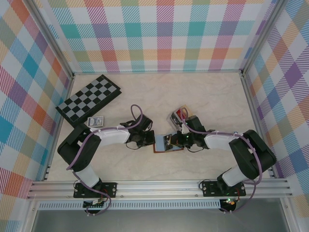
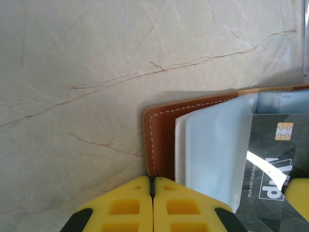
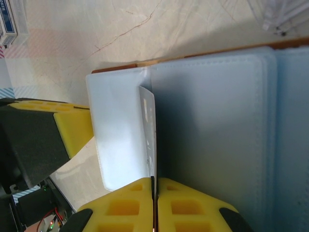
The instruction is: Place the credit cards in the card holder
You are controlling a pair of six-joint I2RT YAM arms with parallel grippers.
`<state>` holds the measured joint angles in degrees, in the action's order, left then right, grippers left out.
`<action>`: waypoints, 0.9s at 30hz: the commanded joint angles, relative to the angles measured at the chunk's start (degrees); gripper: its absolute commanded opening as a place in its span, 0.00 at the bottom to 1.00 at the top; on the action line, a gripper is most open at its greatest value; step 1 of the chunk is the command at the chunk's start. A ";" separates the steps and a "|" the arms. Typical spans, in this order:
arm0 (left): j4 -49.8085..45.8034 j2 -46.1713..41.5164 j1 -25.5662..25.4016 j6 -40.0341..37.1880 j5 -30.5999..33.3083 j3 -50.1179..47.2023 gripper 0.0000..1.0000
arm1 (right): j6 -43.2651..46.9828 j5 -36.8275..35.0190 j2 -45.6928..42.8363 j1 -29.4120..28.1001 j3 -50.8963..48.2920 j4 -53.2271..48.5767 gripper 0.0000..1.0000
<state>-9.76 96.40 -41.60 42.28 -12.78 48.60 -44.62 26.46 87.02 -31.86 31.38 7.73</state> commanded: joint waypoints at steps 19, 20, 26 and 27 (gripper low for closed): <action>-0.94 3.36 -0.72 -2.56 0.97 -0.45 0.04 | -0.70 1.11 3.06 -0.84 1.12 2.69 0.16; -0.88 3.35 -0.71 -2.49 1.01 -0.52 0.04 | -0.04 0.46 2.28 -0.88 1.58 0.53 0.18; -0.90 2.92 -0.74 -2.67 1.16 -0.60 0.04 | 5.34 -7.19 -2.66 -0.80 4.98 -13.66 0.32; -0.58 2.93 -0.72 -2.56 0.92 -0.63 0.04 | 5.82 -7.29 -2.74 -0.71 5.34 -14.34 0.32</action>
<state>-9.50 96.68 -41.60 40.82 -12.80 48.60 -42.30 22.55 85.95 -32.36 34.57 0.89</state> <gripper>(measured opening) 0.039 0.317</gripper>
